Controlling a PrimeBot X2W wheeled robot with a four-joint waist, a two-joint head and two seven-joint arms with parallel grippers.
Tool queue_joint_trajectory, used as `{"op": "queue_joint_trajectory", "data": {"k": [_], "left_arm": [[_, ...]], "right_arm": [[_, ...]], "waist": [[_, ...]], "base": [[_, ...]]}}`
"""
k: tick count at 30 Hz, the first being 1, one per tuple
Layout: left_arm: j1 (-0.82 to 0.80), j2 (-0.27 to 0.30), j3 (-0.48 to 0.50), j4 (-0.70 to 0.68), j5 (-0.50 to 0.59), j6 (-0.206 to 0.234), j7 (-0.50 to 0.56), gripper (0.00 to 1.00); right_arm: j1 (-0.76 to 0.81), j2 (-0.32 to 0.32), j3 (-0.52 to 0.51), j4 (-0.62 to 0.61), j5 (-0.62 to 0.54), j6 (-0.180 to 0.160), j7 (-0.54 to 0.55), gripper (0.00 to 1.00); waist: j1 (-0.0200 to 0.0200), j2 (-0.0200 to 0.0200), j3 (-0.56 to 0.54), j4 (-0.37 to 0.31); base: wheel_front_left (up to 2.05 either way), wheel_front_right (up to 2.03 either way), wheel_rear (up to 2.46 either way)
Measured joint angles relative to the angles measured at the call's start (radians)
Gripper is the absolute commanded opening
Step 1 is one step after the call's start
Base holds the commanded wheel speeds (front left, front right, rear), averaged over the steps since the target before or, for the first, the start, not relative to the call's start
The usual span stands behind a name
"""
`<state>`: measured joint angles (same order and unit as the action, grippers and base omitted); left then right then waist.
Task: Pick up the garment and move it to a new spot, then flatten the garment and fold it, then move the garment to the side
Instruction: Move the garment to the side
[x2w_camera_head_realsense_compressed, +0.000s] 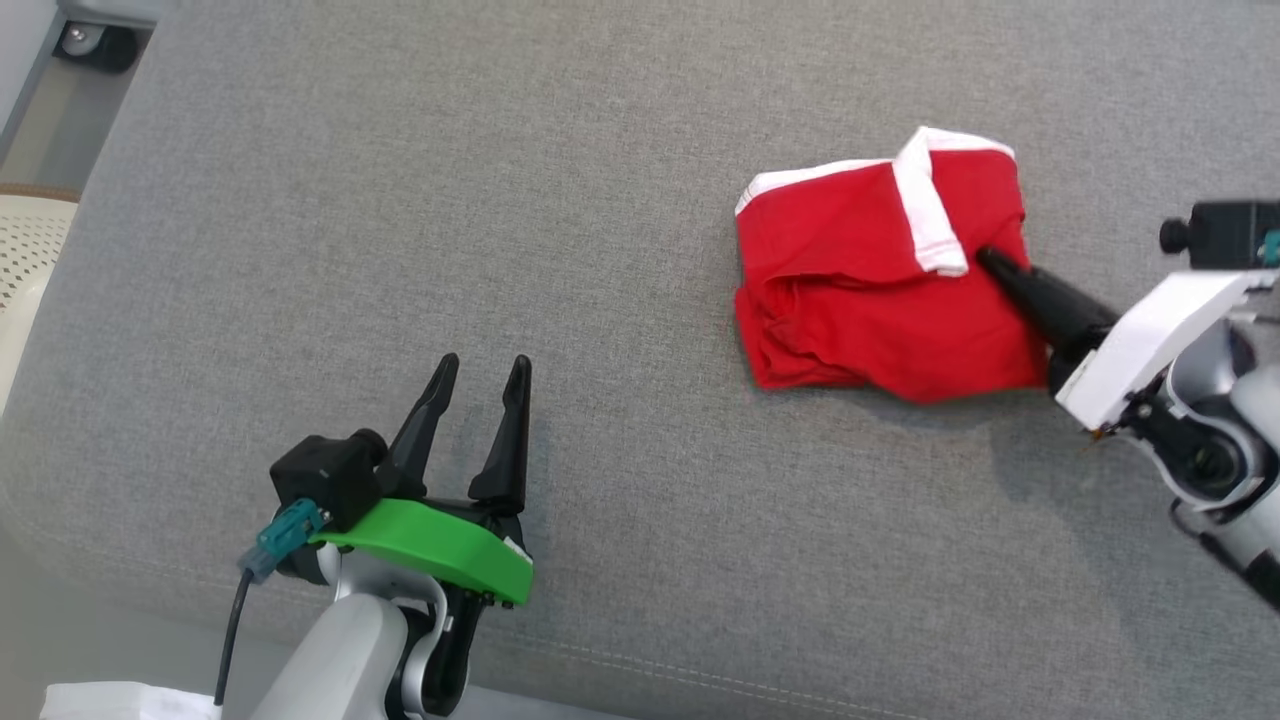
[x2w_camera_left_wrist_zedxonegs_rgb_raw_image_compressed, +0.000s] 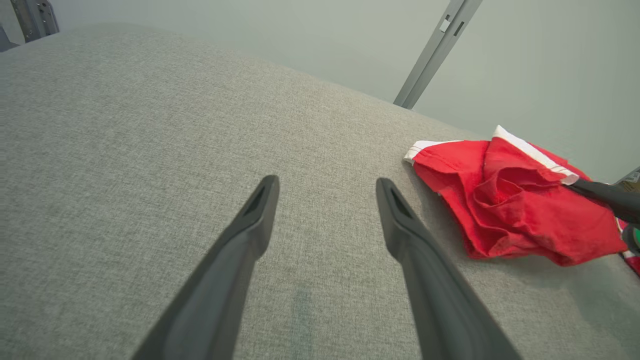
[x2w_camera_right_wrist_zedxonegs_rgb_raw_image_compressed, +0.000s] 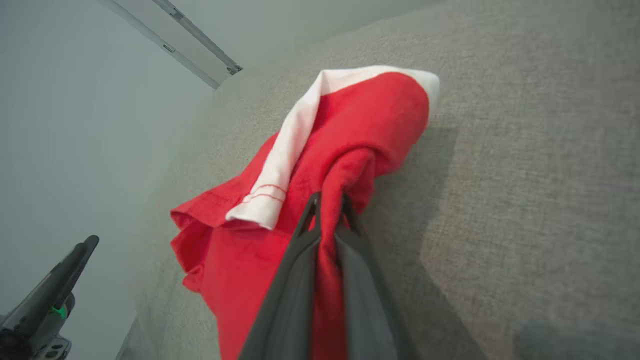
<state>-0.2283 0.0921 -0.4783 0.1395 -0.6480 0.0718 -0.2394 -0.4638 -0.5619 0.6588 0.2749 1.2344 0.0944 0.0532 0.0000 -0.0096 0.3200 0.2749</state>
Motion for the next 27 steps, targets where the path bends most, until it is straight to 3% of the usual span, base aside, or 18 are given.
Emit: {"op": "queue_joint_trajectory", "data": {"k": [11, 18, 22, 27], "left_arm": [[0.004, -0.010, 0.025, 0.017, -0.021, -0.001, -0.004, 1.00], [0.014, -0.009, 0.033, 0.018, -0.021, -0.001, -0.008, 1.00], [0.014, -0.009, 0.046, 0.014, -0.021, -0.001, -0.009, 1.00], [0.014, -0.009, 0.045, 0.007, -0.021, -0.001, -0.009, 1.00]], "right_arm": [[-0.138, -0.245, 0.098, -0.138, -0.139, 0.010, 0.237, 0.00], [-0.200, -0.314, 0.115, -0.221, -0.133, 0.011, 0.391, 0.00], [-0.205, -0.337, 0.115, -0.238, -0.057, 0.008, 0.482, 0.00], [-0.205, -0.384, 0.076, -0.241, -0.031, -0.030, 0.508, 0.00]], "waist": [[0.0000, 0.0000, -0.051, -0.038], [0.0000, 0.0000, -0.073, -0.077], [0.0000, 0.0000, -0.079, -0.100], [0.0000, 0.0000, -0.072, -0.122]], "base": [[0.00, 0.00, 0.00], [0.00, 0.00, 0.00], [0.00, 0.00, 0.00], [0.00, 0.00, 0.00]]}}
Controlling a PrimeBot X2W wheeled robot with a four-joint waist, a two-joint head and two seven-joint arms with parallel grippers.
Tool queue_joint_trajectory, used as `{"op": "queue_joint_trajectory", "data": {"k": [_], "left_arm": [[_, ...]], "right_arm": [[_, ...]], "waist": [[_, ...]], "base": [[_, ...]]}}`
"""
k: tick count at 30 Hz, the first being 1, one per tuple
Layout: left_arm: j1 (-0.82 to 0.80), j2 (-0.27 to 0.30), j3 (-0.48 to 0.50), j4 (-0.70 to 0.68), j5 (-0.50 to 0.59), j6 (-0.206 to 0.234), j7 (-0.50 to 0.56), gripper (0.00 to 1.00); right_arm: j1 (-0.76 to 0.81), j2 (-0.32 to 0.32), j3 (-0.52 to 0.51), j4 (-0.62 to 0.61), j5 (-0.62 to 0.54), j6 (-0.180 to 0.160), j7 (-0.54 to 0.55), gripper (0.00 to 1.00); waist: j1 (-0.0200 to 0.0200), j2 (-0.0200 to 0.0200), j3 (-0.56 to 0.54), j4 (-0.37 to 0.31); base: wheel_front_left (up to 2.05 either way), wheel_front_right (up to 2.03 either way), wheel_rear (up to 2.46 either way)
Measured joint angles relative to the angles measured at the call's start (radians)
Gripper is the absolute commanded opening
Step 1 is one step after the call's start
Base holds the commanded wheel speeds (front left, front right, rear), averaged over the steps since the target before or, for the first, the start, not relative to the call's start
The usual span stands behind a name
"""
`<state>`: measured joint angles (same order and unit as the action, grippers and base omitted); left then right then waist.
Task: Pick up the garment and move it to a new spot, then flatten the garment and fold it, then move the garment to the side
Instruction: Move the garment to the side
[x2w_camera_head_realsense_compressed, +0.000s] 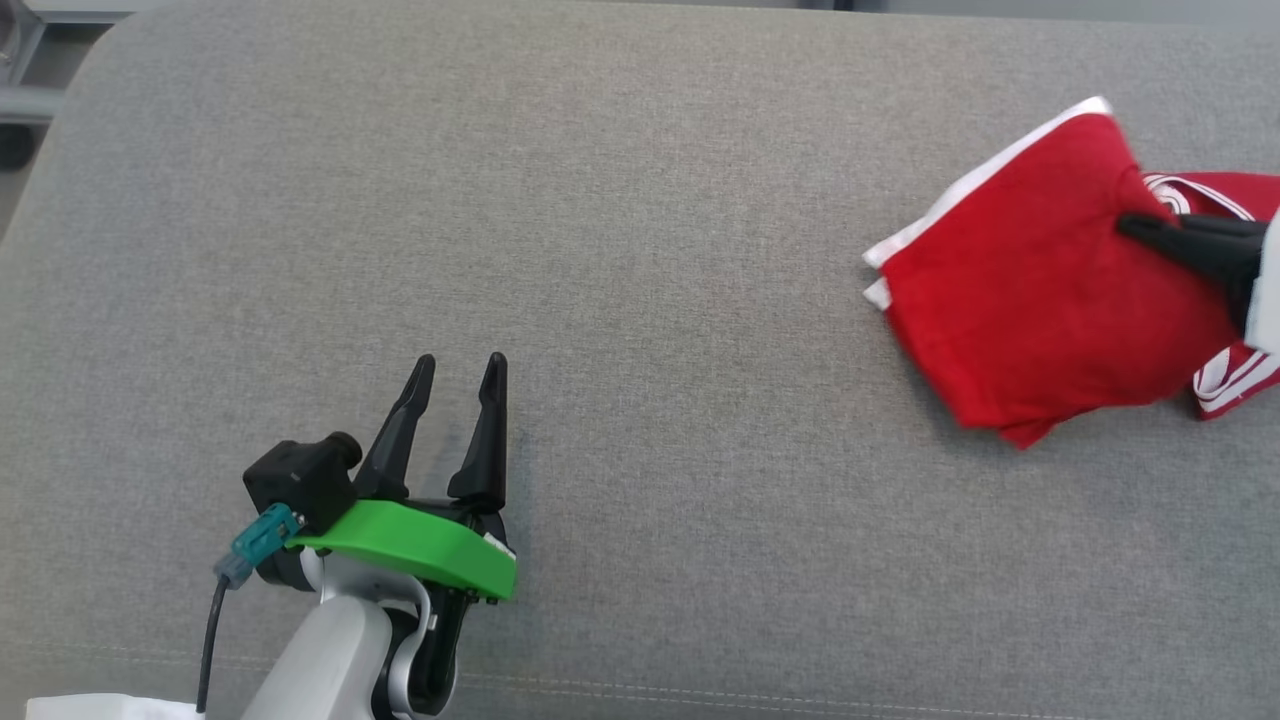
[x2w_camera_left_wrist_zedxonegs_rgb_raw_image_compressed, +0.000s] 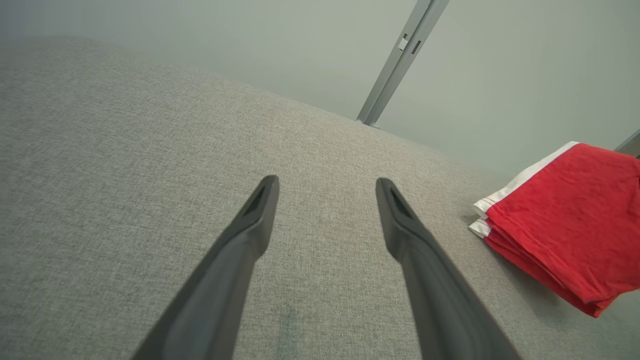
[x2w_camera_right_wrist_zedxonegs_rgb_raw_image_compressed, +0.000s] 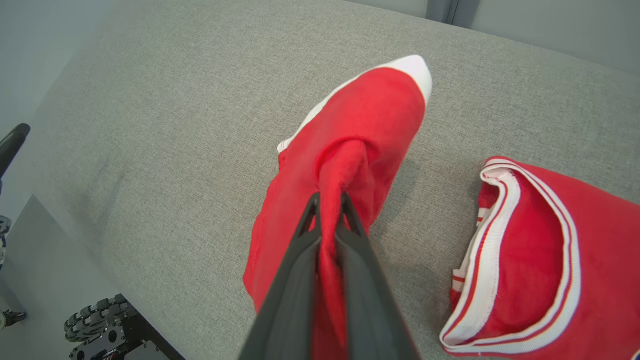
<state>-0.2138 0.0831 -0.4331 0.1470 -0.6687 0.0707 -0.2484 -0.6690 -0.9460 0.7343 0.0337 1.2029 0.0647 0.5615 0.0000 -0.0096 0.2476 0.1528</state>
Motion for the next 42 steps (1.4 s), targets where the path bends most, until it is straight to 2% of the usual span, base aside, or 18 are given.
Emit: {"op": "queue_joint_trajectory", "data": {"k": [10, 17, 20, 22, 23, 27, 35, 38, 42], "left_arm": [[-0.002, 0.007, -0.006, -0.037, 0.015, 0.000, 0.001, 1.00], [-0.019, 0.021, -0.020, -0.060, 0.033, 0.001, 0.012, 1.00], [-0.037, 0.020, -0.023, -0.063, 0.034, 0.001, 0.021, 1.00], [-0.054, 0.018, -0.024, -0.066, 0.035, 0.001, 0.024, 1.00], [-0.064, 0.016, -0.025, -0.066, 0.037, 0.001, 0.025, 1.00], [-0.095, 0.002, -0.028, -0.061, 0.043, 0.001, 0.027, 1.00], [-0.103, 0.003, -0.027, -0.023, 0.049, 0.001, 0.027, 1.00], [-0.103, 0.005, -0.024, -0.013, 0.054, 0.000, 0.026, 1.00], [-0.103, 0.028, -0.012, 0.016, 0.077, 0.000, 0.017, 1.00]], "right_arm": [[-0.024, -0.117, -0.104, 0.054, 0.008, -0.083, 0.001, 0.00], [-0.023, -0.129, -0.137, 0.114, 0.021, -0.121, -0.034, 0.00], [-0.017, -0.134, -0.136, 0.149, -0.006, -0.130, -0.070, 0.32], [-0.012, -0.139, -0.136, 0.175, -0.022, -0.137, -0.087, 0.39], [-0.003, -0.142, -0.133, 0.189, -0.033, -0.138, -0.097, 1.00], [0.025, -0.127, -0.131, 0.255, -0.059, -0.155, -0.160, 1.00], [0.073, -0.040, -0.131, 0.310, -0.062, -0.162, -0.278, 1.00], [0.082, -0.018, -0.132, 0.303, -0.100, -0.159, -0.357, 1.00], [0.082, -0.001, -0.155, 0.273, -0.181, -0.157, -0.518, 1.00]], "waist": [[0.0000, 0.0000, 0.059, -0.036], [0.0000, 0.0000, 0.116, -0.065], [0.0000, 0.0000, 0.141, -0.081], [0.0000, 0.0000, 0.156, -0.093], [0.0000, 0.0000, 0.164, -0.098], [0.0000, 0.0000, 0.186, -0.125], [0.0000, 0.0000, 0.182, -0.160], [0.0000, 0.0000, 0.164, -0.164], [0.0000, 0.0000, 0.131, -0.168]], "base": [[0.00, 0.00, 0.00], [0.00, 0.00, 0.00], [0.00, 0.00, 0.00], [0.00, 0.00, 0.00], [0.00, 0.00, 0.00], [0.00, 0.00, 0.00], [0.00, 0.00, 0.00], [0.00, 0.00, 0.00], [0.00, 0.00, 0.00]]}}
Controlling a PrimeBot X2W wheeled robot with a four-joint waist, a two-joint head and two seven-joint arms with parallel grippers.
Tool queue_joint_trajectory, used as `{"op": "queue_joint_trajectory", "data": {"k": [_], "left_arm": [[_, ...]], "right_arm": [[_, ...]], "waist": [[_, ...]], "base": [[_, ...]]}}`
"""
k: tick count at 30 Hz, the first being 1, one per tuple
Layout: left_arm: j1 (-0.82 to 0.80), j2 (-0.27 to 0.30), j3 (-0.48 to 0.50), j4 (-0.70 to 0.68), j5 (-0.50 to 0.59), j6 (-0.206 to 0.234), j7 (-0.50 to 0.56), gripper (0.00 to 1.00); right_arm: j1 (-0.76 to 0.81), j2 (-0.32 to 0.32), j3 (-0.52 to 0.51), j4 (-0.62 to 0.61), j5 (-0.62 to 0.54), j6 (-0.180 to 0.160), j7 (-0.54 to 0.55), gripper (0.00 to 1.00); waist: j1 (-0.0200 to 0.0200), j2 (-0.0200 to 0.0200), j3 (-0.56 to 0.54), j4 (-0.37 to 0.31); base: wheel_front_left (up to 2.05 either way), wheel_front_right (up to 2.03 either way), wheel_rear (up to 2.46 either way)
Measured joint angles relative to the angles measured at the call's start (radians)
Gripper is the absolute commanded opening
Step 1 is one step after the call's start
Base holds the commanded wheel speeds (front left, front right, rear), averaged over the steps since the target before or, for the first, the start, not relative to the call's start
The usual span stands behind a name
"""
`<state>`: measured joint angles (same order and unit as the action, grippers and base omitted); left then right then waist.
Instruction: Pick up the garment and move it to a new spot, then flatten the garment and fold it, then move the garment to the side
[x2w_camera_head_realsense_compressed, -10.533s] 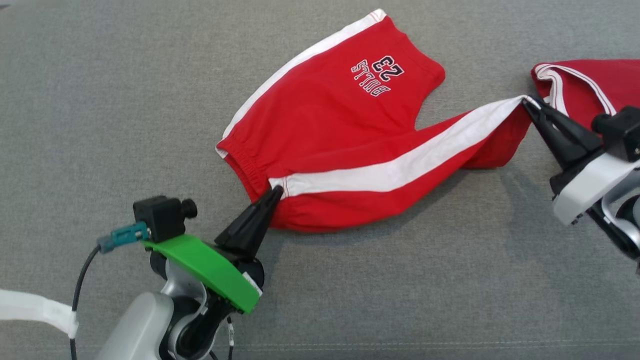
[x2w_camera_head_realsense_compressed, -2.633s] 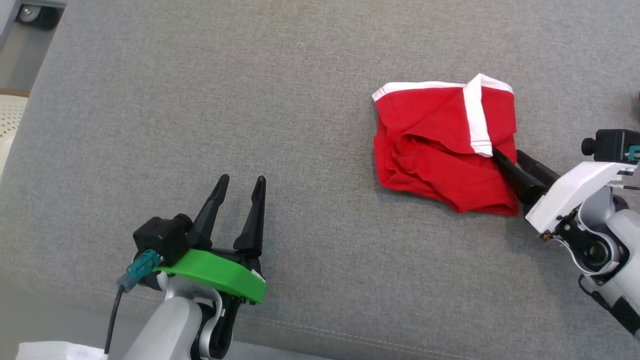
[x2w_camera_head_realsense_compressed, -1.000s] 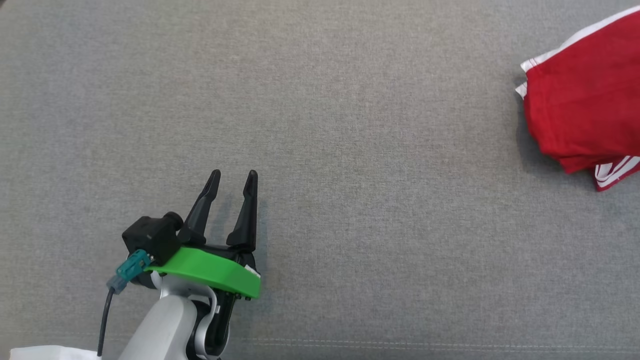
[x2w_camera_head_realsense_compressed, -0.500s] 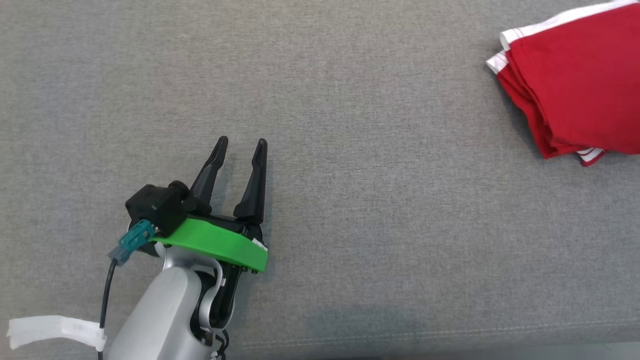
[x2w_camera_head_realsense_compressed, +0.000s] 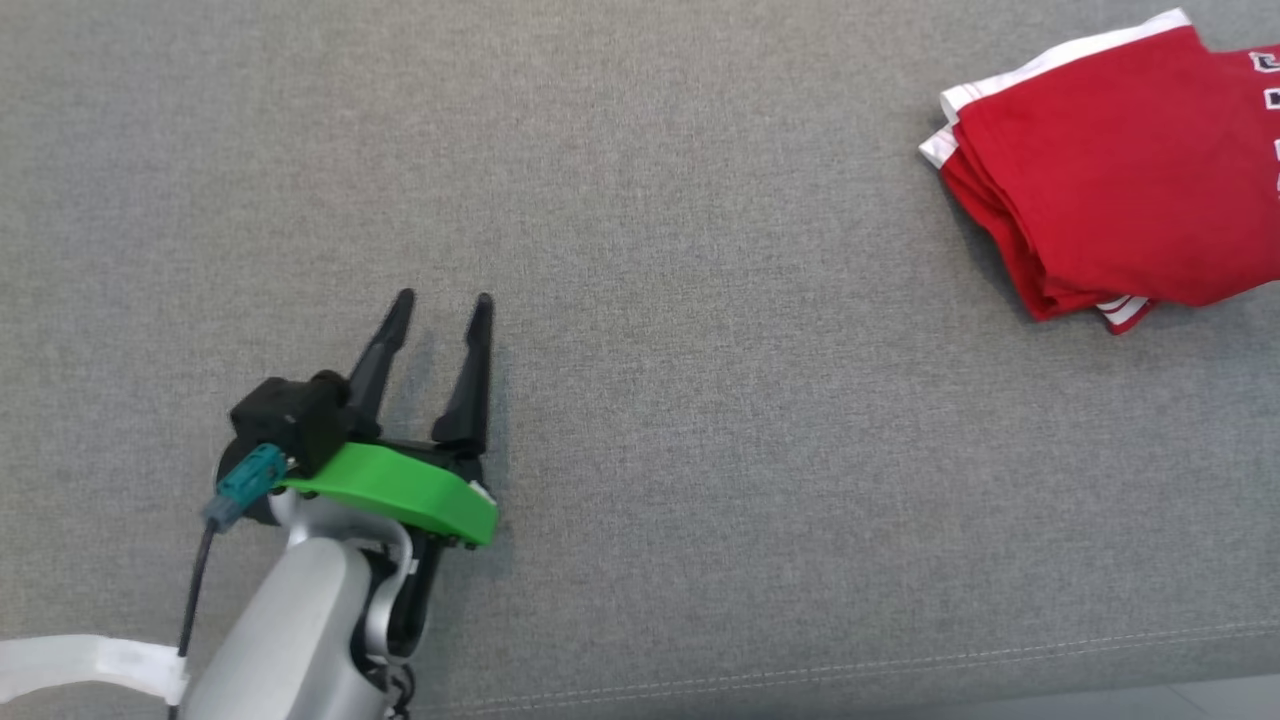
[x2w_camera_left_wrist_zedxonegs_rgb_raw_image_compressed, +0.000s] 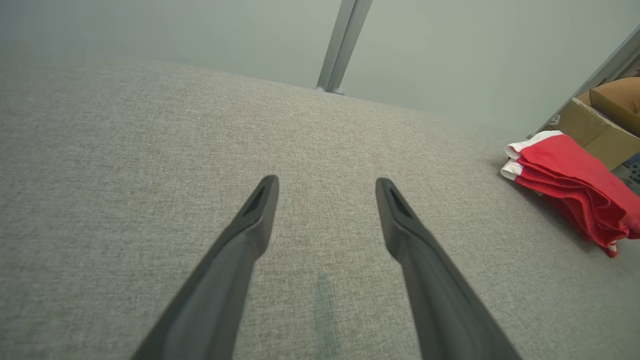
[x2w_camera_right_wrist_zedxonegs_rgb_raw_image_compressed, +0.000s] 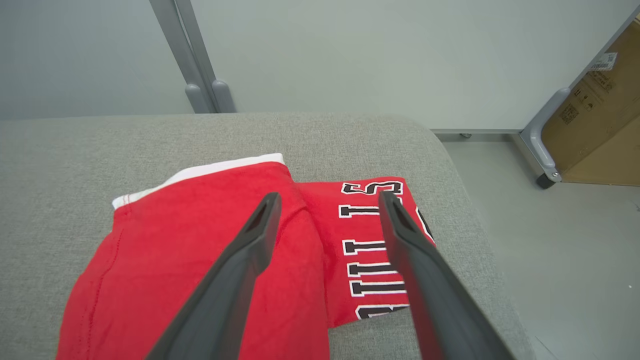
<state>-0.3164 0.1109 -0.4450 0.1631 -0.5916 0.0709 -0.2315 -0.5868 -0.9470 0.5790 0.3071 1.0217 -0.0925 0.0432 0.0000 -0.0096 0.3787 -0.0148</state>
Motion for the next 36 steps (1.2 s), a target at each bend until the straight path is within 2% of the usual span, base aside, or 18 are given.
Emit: {"op": "queue_joint_trajectory", "data": {"k": [5, 6, 10, 15, 23, 30, 31, 33, 34, 36], "left_arm": [[0.022, 0.054, 0.030, 0.045, 0.048, 0.006, -0.009, 1.00], [0.046, 0.073, 0.044, 0.060, 0.067, 0.015, -0.012, 1.00], [0.113, 0.101, 0.099, 0.088, 0.089, 0.027, -0.017, 1.00], [0.181, 0.122, 0.156, 0.100, 0.112, 0.036, -0.017, 1.00], [0.252, 0.120, 0.198, 0.101, 0.120, 0.045, -0.017, 1.00], [0.283, 0.108, 0.220, 0.085, 0.129, 0.045, -0.017, 1.00], [0.288, 0.097, 0.217, 0.082, 0.130, 0.045, -0.017, 1.00], [0.293, 0.094, 0.216, 0.078, 0.133, 0.045, -0.017, 1.00], [0.296, 0.094, 0.217, 0.077, 0.133, 0.045, -0.017, 0.00], [0.300, 0.086, 0.213, 0.097, 0.132, 0.045, -0.016, 0.00]], "right_arm": [[0.009, 0.041, -0.002, -0.054, -0.065, -0.001, -0.152, 1.00], [0.035, 0.062, -0.006, -0.074, -0.066, -0.006, -0.209, 1.00], [0.139, 0.128, 0.015, -0.102, -0.113, -0.020, -0.323, 1.00], [0.281, 0.213, 0.040, -0.111, -0.137, -0.031, -0.313, 1.00], [0.405, 0.259, 0.024, -0.100, -0.207, -0.033, -0.305, 1.00], [0.478, 0.337, -0.173, -0.074, -0.298, -0.033, -0.301, 1.00], [0.502, 0.365, -0.227, -0.073, -0.315, -0.033, -0.301, 1.00], [0.532, 0.390, -0.266, -0.074, -0.336, -0.033, -0.301, 1.00], [0.547, 0.404, -0.281, -0.073, -0.349, -0.033, -0.301, 0.00], [0.562, 0.431, -0.270, -0.057, -0.348, -0.032, -0.301, 0.00]], "waist": [[0.0000, 0.0000, -0.052, -0.004], [0.0000, 0.0000, -0.076, -0.006], [0.0000, 0.0000, -0.138, -0.010], [0.0000, 0.0000, -0.216, -0.014], [0.0000, 0.0000, -0.288, -0.017], [0.0000, 0.0000, -0.321, -0.006], [0.0000, 0.0000, -0.323, 0.000], [0.0000, 0.0000, -0.325, 0.007], [0.0000, 0.0000, -0.325, 0.010], [0.0000, 0.0000, -0.325, 0.010]], "base": [[0.00, 0.00, 0.00], [0.00, 0.00, 0.00], [0.00, 0.00, 0.00], [0.00, 0.00, 0.00], [0.00, 0.00, 0.00], [0.00, 0.00, 0.00], [0.00, 0.00, 0.00], [0.00, 0.00, 0.00], [0.00, 0.00, 0.00], [0.00, 0.00, 0.00]]}}
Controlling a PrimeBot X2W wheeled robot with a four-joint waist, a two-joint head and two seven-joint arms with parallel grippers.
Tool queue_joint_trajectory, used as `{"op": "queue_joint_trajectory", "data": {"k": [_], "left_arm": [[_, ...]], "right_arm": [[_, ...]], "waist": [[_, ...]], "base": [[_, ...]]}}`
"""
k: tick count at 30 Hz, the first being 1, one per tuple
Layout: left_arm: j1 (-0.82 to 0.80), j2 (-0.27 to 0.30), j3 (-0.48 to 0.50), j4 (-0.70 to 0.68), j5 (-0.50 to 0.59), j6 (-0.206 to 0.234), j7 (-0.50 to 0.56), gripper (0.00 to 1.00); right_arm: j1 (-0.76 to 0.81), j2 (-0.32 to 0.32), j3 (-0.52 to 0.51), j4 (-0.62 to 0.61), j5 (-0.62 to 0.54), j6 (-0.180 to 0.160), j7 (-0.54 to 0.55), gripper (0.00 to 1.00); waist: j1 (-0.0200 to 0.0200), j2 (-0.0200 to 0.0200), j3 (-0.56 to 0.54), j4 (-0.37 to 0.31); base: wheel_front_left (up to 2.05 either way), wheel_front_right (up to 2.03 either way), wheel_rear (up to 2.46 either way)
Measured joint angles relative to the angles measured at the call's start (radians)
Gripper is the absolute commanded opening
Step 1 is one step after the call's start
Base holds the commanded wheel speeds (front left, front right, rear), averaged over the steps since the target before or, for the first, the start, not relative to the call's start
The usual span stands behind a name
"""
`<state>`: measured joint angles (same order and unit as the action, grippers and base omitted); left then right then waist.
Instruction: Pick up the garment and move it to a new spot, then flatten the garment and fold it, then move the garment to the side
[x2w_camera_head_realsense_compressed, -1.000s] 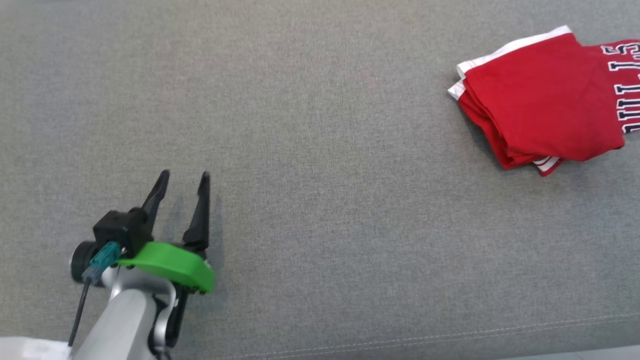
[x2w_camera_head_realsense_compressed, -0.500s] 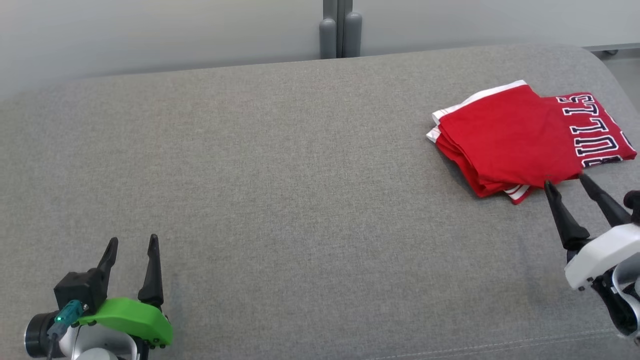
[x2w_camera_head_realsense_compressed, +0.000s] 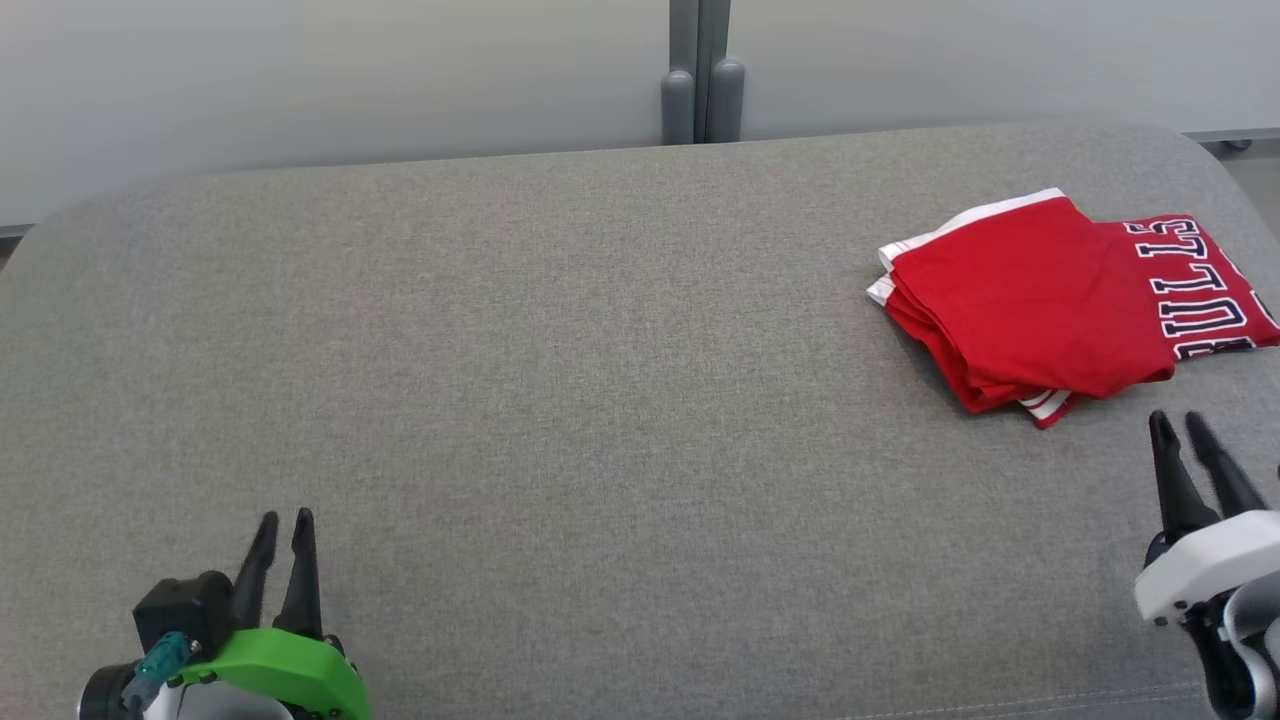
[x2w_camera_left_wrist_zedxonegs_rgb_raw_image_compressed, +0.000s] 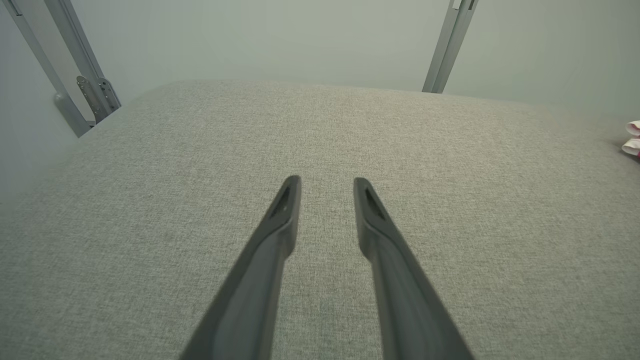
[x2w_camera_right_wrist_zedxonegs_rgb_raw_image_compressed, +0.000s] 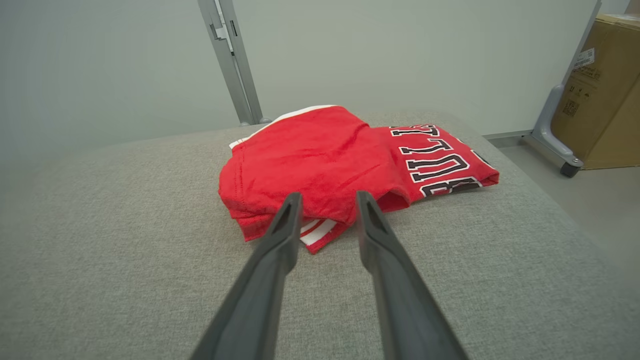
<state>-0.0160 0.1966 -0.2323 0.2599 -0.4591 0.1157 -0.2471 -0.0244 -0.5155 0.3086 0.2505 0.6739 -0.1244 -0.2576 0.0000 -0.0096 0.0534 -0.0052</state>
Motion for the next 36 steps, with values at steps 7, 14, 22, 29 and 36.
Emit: {"op": "queue_joint_trajectory", "data": {"k": [7, 14, 22, 29, 36], "left_arm": [[0.017, -0.034, -0.003, 0.045, -0.017, -0.002, 0.008, 0.00], [0.017, -0.042, 0.011, 0.047, -0.093, -0.012, 0.028, 0.00], [0.017, -0.052, 0.037, 0.046, -0.183, -0.033, 0.056, 0.00], [0.017, -0.058, 0.057, 0.045, -0.255, -0.046, 0.080, 0.00], [0.016, -0.063, 0.076, 0.044, -0.331, -0.064, 0.107, 0.00]], "right_arm": [[0.042, 0.087, 0.025, 0.031, 0.016, 0.004, 0.005, 0.00], [0.041, 0.104, -0.001, 0.028, 0.080, 0.019, 0.021, 0.00], [0.041, 0.131, -0.029, 0.022, 0.152, 0.034, 0.043, 0.00], [0.040, 0.148, -0.054, 0.020, 0.215, 0.045, 0.065, 0.00], [0.037, 0.174, -0.081, 0.018, 0.279, 0.063, 0.084, 0.00]], "waist": [[0.0000, 0.0000, -0.001, 0.000], [0.0000, 0.0000, -0.005, 0.000], [0.0000, 0.0000, -0.008, 0.001], [0.0000, 0.0001, -0.012, 0.001], [0.0000, 0.0001, -0.015, 0.002]], "base": [[0.00, 0.00, 0.00], [0.00, 0.00, 0.00], [0.00, 0.00, 0.00], [0.00, 0.00, 0.00], [0.00, 0.00, 0.00]]}}
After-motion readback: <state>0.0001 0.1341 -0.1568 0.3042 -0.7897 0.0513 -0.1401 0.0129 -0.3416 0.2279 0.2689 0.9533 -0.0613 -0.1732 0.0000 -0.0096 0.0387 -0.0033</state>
